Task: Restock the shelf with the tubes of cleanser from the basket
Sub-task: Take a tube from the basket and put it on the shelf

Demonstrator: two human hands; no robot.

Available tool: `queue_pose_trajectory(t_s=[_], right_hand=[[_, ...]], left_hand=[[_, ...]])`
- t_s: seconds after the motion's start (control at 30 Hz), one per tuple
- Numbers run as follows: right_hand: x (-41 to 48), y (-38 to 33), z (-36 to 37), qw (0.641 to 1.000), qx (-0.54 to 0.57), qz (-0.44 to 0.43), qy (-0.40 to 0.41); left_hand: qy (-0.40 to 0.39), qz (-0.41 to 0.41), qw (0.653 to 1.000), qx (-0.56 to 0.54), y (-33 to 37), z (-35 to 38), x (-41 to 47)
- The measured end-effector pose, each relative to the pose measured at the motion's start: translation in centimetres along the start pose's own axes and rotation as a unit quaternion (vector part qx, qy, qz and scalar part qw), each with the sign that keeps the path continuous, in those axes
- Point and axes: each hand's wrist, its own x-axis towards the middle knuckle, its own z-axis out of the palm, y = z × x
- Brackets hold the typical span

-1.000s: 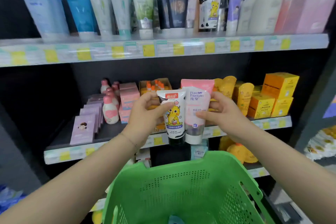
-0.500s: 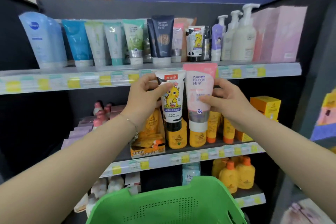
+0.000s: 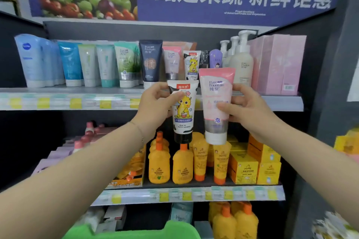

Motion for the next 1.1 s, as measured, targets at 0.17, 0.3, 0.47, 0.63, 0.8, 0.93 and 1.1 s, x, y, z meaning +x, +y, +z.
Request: queue_pose_trajectory(t_s=[0.17,0.3,0.47,0.63,0.8,0.93,1.1], right_hand=[[2.0,-0.6,-1.0,1.0,-0.007,-0.011,-0.022],[3.8,-0.9,-0.6,0.999,-0.018,-0.021,-0.025],[6.2,-2.1,0.4,0.999,-0.006,-0.04,-0.035],[9.0,-4.0,1.7,0.998,0.025,-0.057,-0.021],[11.8,-5.9,3.0,0.997,0.047,-0.059,0.005],[14.1,-5.9,4.3,0.998,0.026,-0.061,0.011],[17.4,-4.1,6.6,0.998,-0.017,-0.054,0.021]], left_hand=[[0.026,0.012,1.0,0.008,0.7,1.1,1.6],[0.039,0.025,0.998,0.041,1.6,0.8,3.4],[0.051,0.044,0.997,0.044,3.3,-0.3,5.7],[0.053,0.049,0.997,0.04,4.8,-1.8,8.0],[0.059,0.047,0.997,0.024,6.0,-3.0,9.9],[0.061,0.058,0.996,0.015,6.8,-3.6,11.2],[0.064,0.071,0.995,0.026,7.1,-4.8,12.5]])
